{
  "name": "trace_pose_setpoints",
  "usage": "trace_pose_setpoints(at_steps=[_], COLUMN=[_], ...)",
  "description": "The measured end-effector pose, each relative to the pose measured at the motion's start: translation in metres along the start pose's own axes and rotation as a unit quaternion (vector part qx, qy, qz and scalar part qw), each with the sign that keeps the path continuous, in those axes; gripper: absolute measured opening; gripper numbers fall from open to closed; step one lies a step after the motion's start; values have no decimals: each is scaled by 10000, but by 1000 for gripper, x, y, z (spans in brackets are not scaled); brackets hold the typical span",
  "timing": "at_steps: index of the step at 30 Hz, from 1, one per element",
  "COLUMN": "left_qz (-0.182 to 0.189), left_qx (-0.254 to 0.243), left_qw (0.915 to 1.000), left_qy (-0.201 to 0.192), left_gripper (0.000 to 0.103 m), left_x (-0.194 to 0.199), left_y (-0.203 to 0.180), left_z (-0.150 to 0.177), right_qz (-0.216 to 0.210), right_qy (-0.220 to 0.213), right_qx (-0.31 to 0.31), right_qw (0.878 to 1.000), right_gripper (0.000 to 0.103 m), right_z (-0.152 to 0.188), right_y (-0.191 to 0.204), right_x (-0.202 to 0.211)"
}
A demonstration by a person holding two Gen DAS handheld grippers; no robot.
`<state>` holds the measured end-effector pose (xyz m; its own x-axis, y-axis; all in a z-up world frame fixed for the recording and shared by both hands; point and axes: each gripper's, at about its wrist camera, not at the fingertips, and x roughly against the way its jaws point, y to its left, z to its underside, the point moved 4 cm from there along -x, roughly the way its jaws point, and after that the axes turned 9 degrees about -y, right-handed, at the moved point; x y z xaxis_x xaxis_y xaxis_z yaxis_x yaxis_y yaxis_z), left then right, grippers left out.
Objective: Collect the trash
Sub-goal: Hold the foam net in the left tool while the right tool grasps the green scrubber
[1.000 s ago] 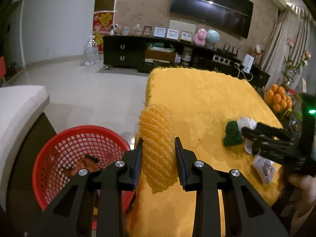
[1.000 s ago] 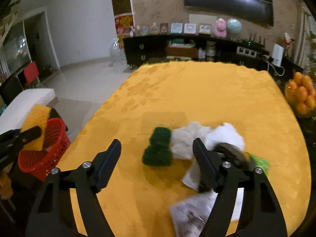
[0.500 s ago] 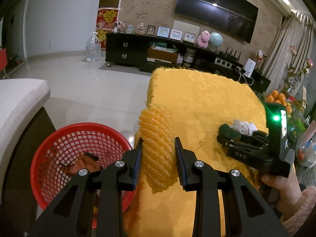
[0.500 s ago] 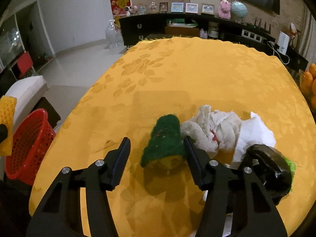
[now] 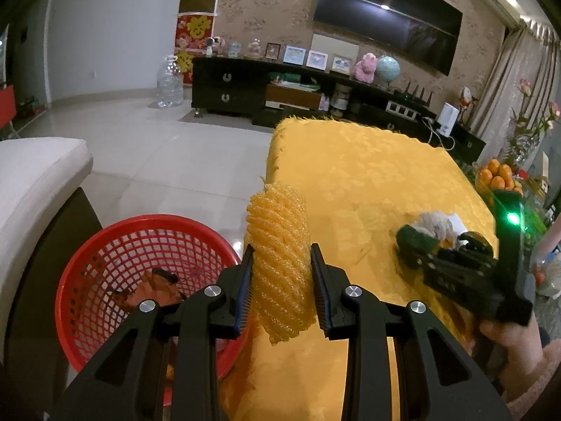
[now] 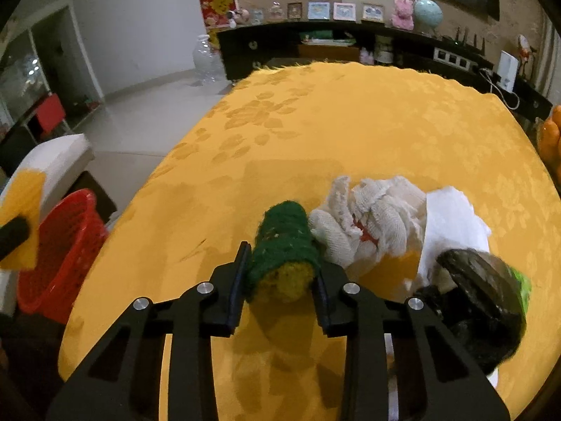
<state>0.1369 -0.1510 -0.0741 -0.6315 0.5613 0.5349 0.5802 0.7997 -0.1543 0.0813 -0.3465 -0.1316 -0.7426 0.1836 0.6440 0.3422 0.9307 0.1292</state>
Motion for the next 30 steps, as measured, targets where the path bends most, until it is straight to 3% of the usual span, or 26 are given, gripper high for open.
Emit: trace_pose_setpoints(at_steps=[5,11,15,17,19,26,30], left_qz=[-14,-21,-42,-58,-72,-79,-90], left_qx=[-21,-23,-53,-54,-50,-23,-33], left_qw=[10000,10000,10000,10000,9999,10000,9999], left_qy=[-10,3,33,42,50,50,47], left_gripper=[29,29,29,29,29,29,29], left_x=[0,0,0,0,0,0,0], left_y=[-1,1,1,3,2,4,4], left_z=[1,2,5,7,6,5,5], right_qz=[-323,-1045,-979,-960,-896,-720,-914], right_qy=[-91,-89,-4,1,-30,-459,-508], right_qx=[9,-218,-7,-37,-63,269,431], right_qw=[9994,9942,9952,9954,9960,9960,9936], right_gripper=[32,32,37,46,64,66,66], right_z=[17,36,42,43,43,30,27], right_y=[10,23,28,29,30,38,52], right_x=[29,60,62,63,66,93,96])
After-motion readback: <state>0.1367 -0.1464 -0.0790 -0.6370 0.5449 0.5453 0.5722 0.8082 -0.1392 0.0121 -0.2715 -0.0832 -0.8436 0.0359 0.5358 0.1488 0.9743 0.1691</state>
